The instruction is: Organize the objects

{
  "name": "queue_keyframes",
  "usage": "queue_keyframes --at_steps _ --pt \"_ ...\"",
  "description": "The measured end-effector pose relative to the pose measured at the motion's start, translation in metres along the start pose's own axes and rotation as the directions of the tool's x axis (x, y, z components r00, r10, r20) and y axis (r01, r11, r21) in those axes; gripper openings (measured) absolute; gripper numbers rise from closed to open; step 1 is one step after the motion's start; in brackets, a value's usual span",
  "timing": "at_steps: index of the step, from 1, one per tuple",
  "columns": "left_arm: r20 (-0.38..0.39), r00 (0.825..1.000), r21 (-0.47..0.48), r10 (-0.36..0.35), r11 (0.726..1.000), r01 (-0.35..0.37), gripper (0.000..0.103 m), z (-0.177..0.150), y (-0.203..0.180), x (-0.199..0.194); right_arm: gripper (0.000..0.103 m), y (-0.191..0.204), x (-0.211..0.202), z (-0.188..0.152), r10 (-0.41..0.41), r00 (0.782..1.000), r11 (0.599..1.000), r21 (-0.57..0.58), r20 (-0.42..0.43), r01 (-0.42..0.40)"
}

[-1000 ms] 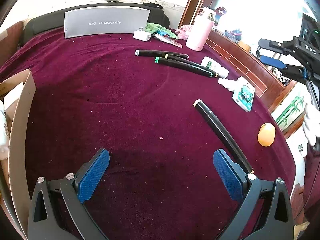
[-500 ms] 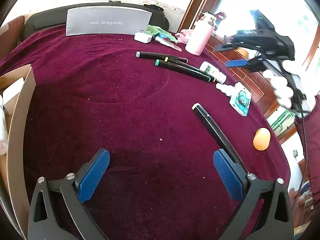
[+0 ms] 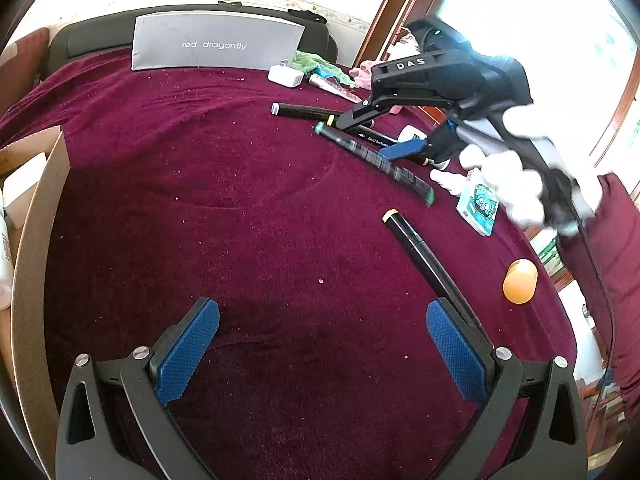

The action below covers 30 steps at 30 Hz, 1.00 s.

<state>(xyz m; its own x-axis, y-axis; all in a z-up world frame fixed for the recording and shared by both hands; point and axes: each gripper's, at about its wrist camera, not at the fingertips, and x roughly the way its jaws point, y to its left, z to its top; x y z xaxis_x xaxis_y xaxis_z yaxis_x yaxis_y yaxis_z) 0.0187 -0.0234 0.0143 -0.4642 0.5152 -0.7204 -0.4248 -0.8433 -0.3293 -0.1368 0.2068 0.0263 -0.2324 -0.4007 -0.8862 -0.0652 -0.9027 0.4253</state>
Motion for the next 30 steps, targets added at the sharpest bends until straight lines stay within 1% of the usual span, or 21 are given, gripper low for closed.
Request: queue_keyframes --at_steps 1,2,3,4,5,7,10,13,14,18,19,20,21,22,23,25,26,27,28,29,30 --pt "0.000 1.000 -0.001 -0.001 1.000 0.001 0.100 0.000 0.000 0.000 0.073 0.004 0.005 -0.008 0.030 0.999 0.999 -0.014 -0.041 -0.031" --pt "0.000 1.000 -0.001 -0.001 1.000 0.001 0.101 0.000 0.000 0.000 0.074 0.005 0.010 -0.016 0.110 0.990 0.994 0.006 -0.092 -0.110" --pt "0.000 1.000 0.000 -0.001 1.000 0.001 0.101 0.001 0.000 0.000 0.073 0.006 0.015 -0.026 0.201 0.970 0.979 0.040 -0.137 -0.198" --pt "0.000 1.000 -0.001 -0.002 1.000 0.002 0.100 0.001 0.001 0.000 0.073 0.010 0.019 -0.036 0.256 0.951 0.967 0.057 -0.174 -0.250" --pt "0.001 1.000 -0.002 -0.002 1.000 0.002 0.100 0.001 0.001 0.000 0.073 0.016 0.019 -0.045 0.274 0.942 0.962 0.037 -0.192 -0.272" --pt "0.002 1.000 -0.006 -0.008 1.000 0.008 0.101 0.001 0.001 -0.001 0.073 0.028 0.005 -0.058 0.246 0.959 0.965 -0.057 -0.137 -0.256" --pt "0.004 1.000 -0.013 -0.018 1.000 0.018 0.100 0.000 0.002 -0.002 0.073 0.025 -0.013 -0.068 0.208 0.978 0.974 -0.090 -0.028 -0.209" --pt "0.006 1.000 -0.022 -0.030 0.999 0.030 0.100 -0.001 0.005 -0.003 0.073 0.013 -0.020 -0.086 0.210 0.976 0.975 -0.078 0.055 -0.206" --pt "0.007 0.999 -0.023 -0.032 0.999 0.032 0.100 -0.001 0.005 -0.003 0.073 0.009 -0.022 -0.099 0.203 0.974 0.977 -0.090 0.098 -0.195" --pt "-0.010 1.000 -0.035 -0.010 0.999 0.009 0.100 0.001 0.005 -0.004 0.073 0.006 -0.018 -0.136 0.182 0.972 0.979 -0.120 0.151 -0.165" --pt "-0.021 1.000 -0.065 -0.007 0.998 0.005 0.100 0.002 0.005 -0.005 0.073 0.000 -0.015 -0.143 0.188 0.970 0.978 -0.122 0.153 -0.171" --pt "-0.030 0.999 -0.106 -0.025 0.994 0.022 0.100 0.003 0.006 -0.007 0.073 -0.003 -0.012 -0.149 0.196 0.968 0.976 -0.125 0.156 -0.177" --pt "-0.037 0.997 -0.162 -0.064 0.985 0.057 0.100 0.008 0.007 -0.008 0.073 -0.008 -0.009 -0.154 0.203 0.966 0.975 -0.128 0.161 -0.184" --pt "-0.040 0.997 -0.186 -0.068 0.981 0.059 0.100 0.011 0.007 -0.007 0.073 -0.013 -0.008 -0.160 0.215 0.962 0.972 -0.132 0.166 -0.194" --pt "-0.043 0.998 -0.212 -0.043 0.977 0.033 0.100 0.019 0.006 -0.005 0.073 -0.017 -0.008 -0.166 0.240 0.954 0.966 -0.143 0.178 -0.216" --pt "-0.040 0.999 -0.221 0.006 0.975 -0.014 0.100 0.031 0.003 0.000 0.073 -0.023 -0.013 -0.175 0.271 0.942 0.957 -0.161 0.196 -0.242" --pt "-0.056 0.996 -0.212 0.072 0.974 -0.083 0.100 0.041 -0.001 0.008 0.073 -0.025 -0.013 -0.179 0.285 0.937 0.952 -0.173 0.201 -0.252" --pt "-0.076 0.990 -0.199 0.121 0.971 -0.134 0.100 0.048 -0.005 0.017 0.073 -0.026 -0.013 -0.183 0.297 0.932 0.948 -0.185 0.207 -0.260" --pt "-0.091 0.985 -0.185 0.146 0.969 -0.161 0.100 0.051 -0.008 0.022 0.073 -0.029 -0.020 -0.193 0.309 0.926 0.944 -0.193 0.217 -0.270" --pt "-0.116 0.976 -0.160 0.186 0.966 -0.204 0.099 0.056 -0.014 0.032 0.073 -0.031 -0.020 -0.195 0.324 0.919 0.939 -0.192 0.223 -0.284" --pt "-0.153 0.956 -0.116 0.249 0.957 -0.267 0.099 0.060 -0.022 0.046 0.073 -0.033 -0.022 -0.196 0.342 0.913 0.934 -0.184 0.222 -0.306"
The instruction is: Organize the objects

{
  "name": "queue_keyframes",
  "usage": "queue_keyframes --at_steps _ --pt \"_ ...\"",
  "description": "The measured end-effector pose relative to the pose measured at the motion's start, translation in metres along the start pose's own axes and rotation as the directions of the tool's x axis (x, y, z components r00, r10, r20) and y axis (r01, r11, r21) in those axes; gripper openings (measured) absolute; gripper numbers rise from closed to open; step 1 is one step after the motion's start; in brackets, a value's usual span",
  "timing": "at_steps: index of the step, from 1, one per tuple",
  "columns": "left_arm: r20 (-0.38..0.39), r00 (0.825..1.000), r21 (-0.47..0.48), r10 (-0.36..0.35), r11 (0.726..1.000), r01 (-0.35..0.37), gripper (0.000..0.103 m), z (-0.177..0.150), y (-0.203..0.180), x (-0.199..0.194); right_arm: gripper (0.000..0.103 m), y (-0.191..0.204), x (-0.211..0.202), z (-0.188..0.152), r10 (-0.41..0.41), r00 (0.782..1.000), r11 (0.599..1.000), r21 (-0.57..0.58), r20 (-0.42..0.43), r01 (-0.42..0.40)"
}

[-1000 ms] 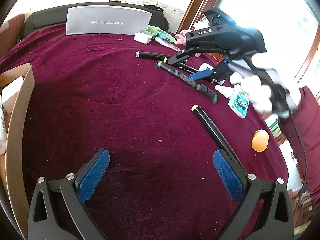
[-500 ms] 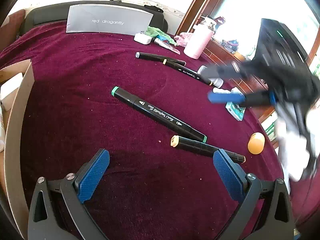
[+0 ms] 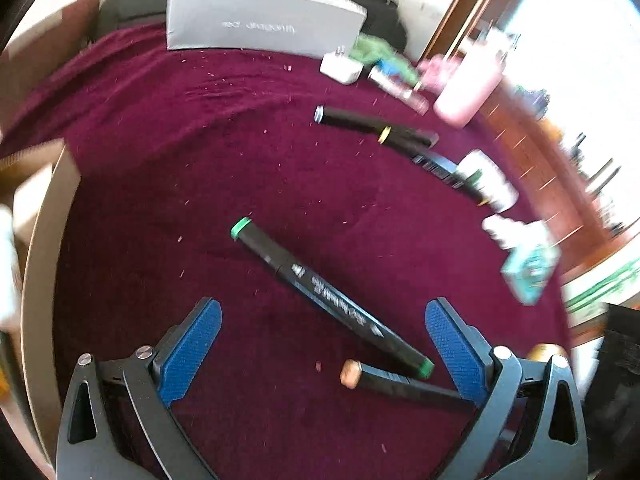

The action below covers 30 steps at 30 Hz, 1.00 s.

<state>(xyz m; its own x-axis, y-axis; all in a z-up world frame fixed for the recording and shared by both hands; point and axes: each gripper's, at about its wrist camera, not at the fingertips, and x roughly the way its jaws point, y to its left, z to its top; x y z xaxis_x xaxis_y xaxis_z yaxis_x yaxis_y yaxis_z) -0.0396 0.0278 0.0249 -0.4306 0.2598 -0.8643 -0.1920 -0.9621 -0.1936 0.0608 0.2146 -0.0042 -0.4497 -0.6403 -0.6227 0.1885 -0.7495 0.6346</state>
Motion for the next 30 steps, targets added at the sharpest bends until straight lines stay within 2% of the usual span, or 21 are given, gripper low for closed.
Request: queue_keyframes --at_steps 2,3,4,5,7,9,12,16,20,24,25,27,29,30 --pt "-0.044 0.997 0.067 0.066 0.996 -0.063 0.095 0.000 -0.014 0.015 0.073 -0.006 -0.002 0.004 0.050 0.999 0.998 0.033 0.002 -0.050" --pt "-0.017 0.988 0.155 0.156 0.976 -0.151 0.082 -0.003 -0.028 0.019 0.073 -0.008 0.002 0.007 0.062 0.998 0.997 0.052 0.005 -0.062" --pt "0.010 0.987 0.192 0.160 0.968 -0.159 0.065 -0.006 -0.032 0.018 0.073 -0.010 0.004 0.009 0.068 0.998 0.995 0.067 0.008 -0.069" --pt "0.008 0.993 0.218 0.117 0.969 -0.116 0.057 -0.008 -0.035 0.015 0.073 -0.013 0.004 0.011 0.082 0.997 0.993 0.080 0.010 -0.083" --pt "-0.024 0.993 0.256 0.118 0.961 -0.108 0.030 -0.011 -0.034 0.008 0.074 -0.013 0.003 0.013 0.090 0.996 0.992 0.084 0.017 -0.091" --pt "-0.046 0.990 0.283 0.131 0.952 -0.113 0.020 -0.017 -0.025 0.000 0.075 -0.011 0.006 0.015 0.082 0.997 0.994 0.076 0.017 -0.083" --pt "-0.056 0.986 0.310 0.157 0.941 -0.132 0.020 -0.030 -0.005 -0.014 0.075 -0.008 0.009 0.017 0.065 0.998 0.996 0.056 0.011 -0.066" --pt "-0.060 0.992 0.304 0.110 0.949 -0.087 0.020 -0.040 0.010 -0.025 0.079 -0.003 0.014 0.019 0.043 0.999 0.999 0.021 0.007 -0.044" --pt "-0.007 0.991 0.392 0.132 0.912 -0.119 0.021 -0.037 -0.007 -0.015 0.079 -0.002 0.017 0.022 0.027 1.000 1.000 0.005 0.013 -0.027" --pt "0.063 0.984 0.471 0.169 0.864 -0.179 0.023 -0.019 -0.030 0.004 0.079 -0.001 -0.002 0.005 0.025 0.999 1.000 -0.002 0.020 -0.025" --pt "0.083 0.981 0.475 0.173 0.859 -0.191 0.023 -0.018 -0.033 0.006 0.079 0.000 -0.002 0.005 0.023 1.000 1.000 -0.005 0.021 -0.023" --pt "0.056 0.987 0.443 0.151 0.882 -0.160 0.015 -0.018 -0.028 0.003 0.079 0.001 -0.001 0.005 0.016 1.000 1.000 -0.014 0.023 -0.016" --pt "-0.008 0.998 0.402 0.059 0.914 -0.051 0.011 -0.021 -0.015 -0.005 0.079 0.003 0.000 0.006 0.005 1.000 1.000 -0.024 0.024 -0.005" --pt "-0.012 0.999 0.383 0.032 0.924 -0.025 0.011 -0.027 -0.008 -0.013 0.079 0.005 0.000 0.006 -0.004 1.000 0.999 -0.032 0.020 0.004"
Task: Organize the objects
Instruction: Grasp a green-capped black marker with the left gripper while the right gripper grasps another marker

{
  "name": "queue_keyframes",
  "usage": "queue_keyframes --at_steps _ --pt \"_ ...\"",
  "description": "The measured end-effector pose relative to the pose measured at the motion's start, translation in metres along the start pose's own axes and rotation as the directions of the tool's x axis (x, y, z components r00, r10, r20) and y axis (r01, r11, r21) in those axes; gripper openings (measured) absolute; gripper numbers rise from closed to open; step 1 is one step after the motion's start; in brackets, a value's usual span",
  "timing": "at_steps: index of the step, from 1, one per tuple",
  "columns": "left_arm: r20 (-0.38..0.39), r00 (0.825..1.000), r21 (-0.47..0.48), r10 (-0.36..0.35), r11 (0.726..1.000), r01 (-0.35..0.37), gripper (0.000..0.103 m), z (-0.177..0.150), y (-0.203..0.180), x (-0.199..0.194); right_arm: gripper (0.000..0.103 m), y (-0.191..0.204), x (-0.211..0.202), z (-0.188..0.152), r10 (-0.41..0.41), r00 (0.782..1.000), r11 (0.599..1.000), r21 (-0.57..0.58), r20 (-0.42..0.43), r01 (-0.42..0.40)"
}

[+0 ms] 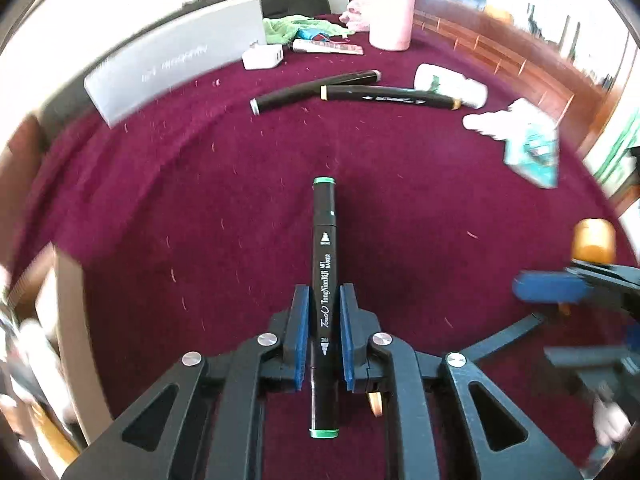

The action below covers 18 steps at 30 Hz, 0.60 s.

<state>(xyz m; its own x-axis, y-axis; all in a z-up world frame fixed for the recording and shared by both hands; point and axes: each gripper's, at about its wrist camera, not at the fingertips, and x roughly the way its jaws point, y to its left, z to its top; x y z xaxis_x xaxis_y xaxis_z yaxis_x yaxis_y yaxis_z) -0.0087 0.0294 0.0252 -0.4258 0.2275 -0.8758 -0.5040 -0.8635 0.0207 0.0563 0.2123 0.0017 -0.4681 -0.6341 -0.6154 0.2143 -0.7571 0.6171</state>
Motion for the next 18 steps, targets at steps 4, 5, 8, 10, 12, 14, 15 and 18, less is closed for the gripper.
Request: queue_keyframes --at_steps 4,5,8,10,12,14,15,18 --pt "0.050 0.997 -0.084 -0.056 0.995 0.060 0.011 -0.033 0.021 -0.034 0.079 0.027 0.004 -0.001 -0.113 0.992 0.984 -0.147 -0.050 0.104" --pt "0.079 0.995 -0.097 -0.060 0.993 0.068 0.011 -0.043 0.026 -0.046 0.079 0.037 0.007 -0.003 -0.149 0.987 0.970 -0.203 -0.062 0.133" --pt "0.135 0.988 -0.133 -0.079 0.986 0.096 0.011 -0.063 0.033 -0.069 0.078 0.064 0.021 -0.011 -0.289 0.954 0.896 -0.375 -0.081 0.239" --pt "0.170 0.981 -0.144 -0.098 0.982 0.123 0.012 -0.072 0.036 -0.080 0.067 0.074 0.032 -0.014 -0.379 0.923 0.833 -0.460 -0.070 0.307" --pt "0.194 0.976 -0.152 -0.097 0.980 0.128 0.012 -0.081 0.038 -0.089 0.051 0.077 0.042 -0.015 -0.456 0.888 0.776 -0.513 -0.056 0.367" --pt "0.193 0.976 -0.155 -0.101 0.979 0.132 0.012 -0.087 0.036 -0.088 0.035 0.080 0.047 -0.010 -0.477 0.877 0.771 -0.511 -0.067 0.380" --pt "0.177 0.978 -0.156 -0.111 0.978 0.140 0.012 -0.090 0.034 -0.082 0.030 0.084 0.049 -0.009 -0.490 0.869 0.764 -0.515 -0.072 0.388" --pt "0.133 0.986 -0.155 -0.104 0.980 0.124 0.012 -0.096 0.029 -0.065 0.018 0.089 0.052 -0.012 -0.525 0.848 0.750 -0.514 -0.079 0.417"
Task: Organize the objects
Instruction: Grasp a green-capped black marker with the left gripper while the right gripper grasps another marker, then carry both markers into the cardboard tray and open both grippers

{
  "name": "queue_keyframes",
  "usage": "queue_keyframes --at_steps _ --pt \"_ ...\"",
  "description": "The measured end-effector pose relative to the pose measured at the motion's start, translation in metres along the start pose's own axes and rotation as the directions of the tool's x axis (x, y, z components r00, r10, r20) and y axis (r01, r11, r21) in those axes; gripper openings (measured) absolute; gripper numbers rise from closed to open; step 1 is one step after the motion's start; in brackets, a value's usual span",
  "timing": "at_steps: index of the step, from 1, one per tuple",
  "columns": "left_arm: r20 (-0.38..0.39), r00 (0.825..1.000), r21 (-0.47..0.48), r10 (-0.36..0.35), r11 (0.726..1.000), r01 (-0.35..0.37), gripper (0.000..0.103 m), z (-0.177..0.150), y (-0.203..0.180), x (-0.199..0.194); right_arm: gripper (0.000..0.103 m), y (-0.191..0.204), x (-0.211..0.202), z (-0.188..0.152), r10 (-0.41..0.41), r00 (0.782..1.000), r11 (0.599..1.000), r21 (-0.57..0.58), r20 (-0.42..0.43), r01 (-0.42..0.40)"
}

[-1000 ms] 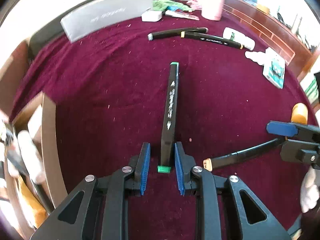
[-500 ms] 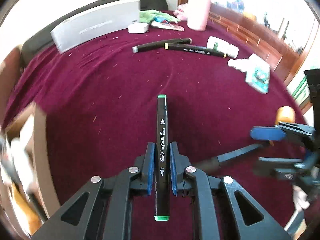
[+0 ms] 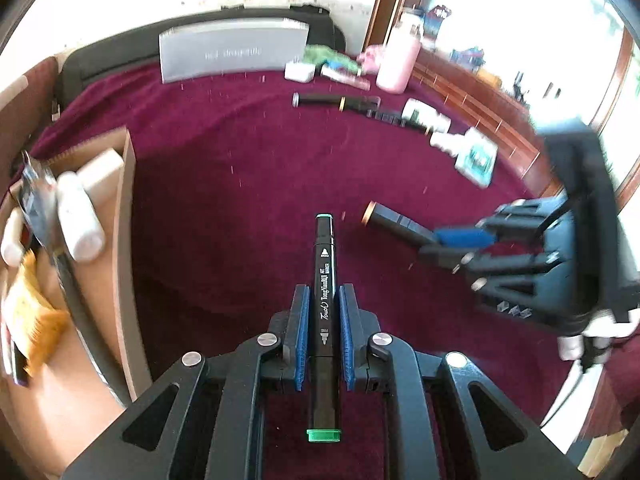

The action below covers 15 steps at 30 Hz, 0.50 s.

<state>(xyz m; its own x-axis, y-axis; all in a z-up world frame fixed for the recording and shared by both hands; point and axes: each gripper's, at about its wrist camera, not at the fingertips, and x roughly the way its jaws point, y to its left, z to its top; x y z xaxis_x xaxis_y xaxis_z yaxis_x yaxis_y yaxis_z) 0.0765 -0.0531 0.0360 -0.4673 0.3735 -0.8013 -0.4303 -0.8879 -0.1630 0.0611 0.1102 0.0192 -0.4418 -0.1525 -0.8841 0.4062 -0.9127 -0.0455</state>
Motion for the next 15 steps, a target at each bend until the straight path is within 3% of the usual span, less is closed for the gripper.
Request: queue_keyframes --at_steps 4,11,14,15 --pt "-0.033 0.999 0.024 0.013 1.000 -0.013 0.012 -0.006 -0.008 0.016 0.017 0.001 -0.001 -0.002 -0.023 1.000 0.999 0.046 -0.021 0.024" --pt "-0.009 0.987 0.149 0.159 0.976 -0.156 0.018 -0.010 -0.039 0.026 0.017 0.009 0.004 0.006 -0.080 0.997 0.993 0.089 0.000 0.080" --pt "-0.008 0.990 0.138 0.140 0.981 -0.137 0.017 -0.011 -0.034 0.024 0.013 0.010 0.003 0.005 -0.074 0.997 0.990 0.122 0.016 0.072" --pt "-0.009 0.994 0.115 0.106 0.988 -0.104 0.012 -0.011 -0.028 0.022 0.012 0.008 0.002 0.004 -0.067 0.998 0.989 0.133 0.017 0.065"
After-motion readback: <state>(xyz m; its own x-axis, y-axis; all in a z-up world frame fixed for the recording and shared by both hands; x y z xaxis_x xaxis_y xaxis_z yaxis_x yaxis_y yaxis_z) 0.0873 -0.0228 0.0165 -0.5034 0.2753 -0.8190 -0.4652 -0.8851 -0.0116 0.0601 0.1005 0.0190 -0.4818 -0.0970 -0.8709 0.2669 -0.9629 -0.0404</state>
